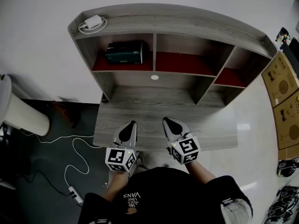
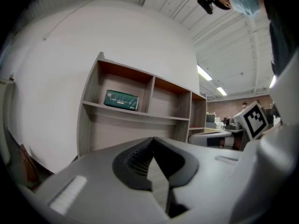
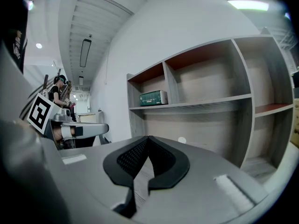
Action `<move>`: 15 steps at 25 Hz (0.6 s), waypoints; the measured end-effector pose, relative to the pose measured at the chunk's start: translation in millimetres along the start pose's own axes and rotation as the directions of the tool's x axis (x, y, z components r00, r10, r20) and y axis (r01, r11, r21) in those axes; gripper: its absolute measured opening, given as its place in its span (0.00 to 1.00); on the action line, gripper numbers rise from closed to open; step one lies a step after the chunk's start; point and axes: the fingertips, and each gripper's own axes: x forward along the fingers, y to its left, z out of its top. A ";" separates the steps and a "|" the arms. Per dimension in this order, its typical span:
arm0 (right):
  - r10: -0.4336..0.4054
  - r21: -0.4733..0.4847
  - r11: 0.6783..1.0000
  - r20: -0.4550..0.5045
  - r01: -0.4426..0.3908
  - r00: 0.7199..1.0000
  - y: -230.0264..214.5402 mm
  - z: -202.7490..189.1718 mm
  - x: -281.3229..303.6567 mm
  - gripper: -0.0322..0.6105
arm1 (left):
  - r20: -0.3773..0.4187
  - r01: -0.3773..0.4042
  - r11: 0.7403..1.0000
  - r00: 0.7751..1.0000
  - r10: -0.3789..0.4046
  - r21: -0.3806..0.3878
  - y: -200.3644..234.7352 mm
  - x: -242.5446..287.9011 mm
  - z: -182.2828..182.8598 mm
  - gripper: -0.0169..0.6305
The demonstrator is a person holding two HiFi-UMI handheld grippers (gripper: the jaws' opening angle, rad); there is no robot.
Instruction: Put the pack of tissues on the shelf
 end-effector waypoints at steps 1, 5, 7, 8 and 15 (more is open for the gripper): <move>0.005 0.000 1.000 -0.005 -0.005 1.000 0.2 -2.1 -2.0 0.06 | -0.003 -0.005 1.000 1.000 0.005 -0.004 -2.7 -1.6 -2.2 0.11; 0.016 -0.005 1.000 -0.027 -0.016 1.000 0.6 -8.6 -8.7 0.06 | -0.017 -0.019 1.000 1.000 0.019 -0.010 -11.1 -7.6 -11.3 0.11; 0.017 -0.015 1.000 -0.040 -0.018 0.999 1.4 -11.4 -11.5 0.06 | -0.021 -0.029 0.999 0.999 0.028 -0.021 -13.5 -10.5 -14.9 0.11; 0.017 -0.019 1.000 -0.045 -0.018 0.999 1.1 -13.0 -12.6 0.06 | -0.022 -0.032 0.999 0.999 0.032 -0.019 -13.7 -11.8 -16.5 0.11; 0.015 -0.016 1.000 -0.063 -0.016 0.998 -0.2 -18.3 -15.3 0.06 | -0.026 -0.042 0.999 0.999 0.042 -0.027 -15.9 -15.0 -20.8 0.11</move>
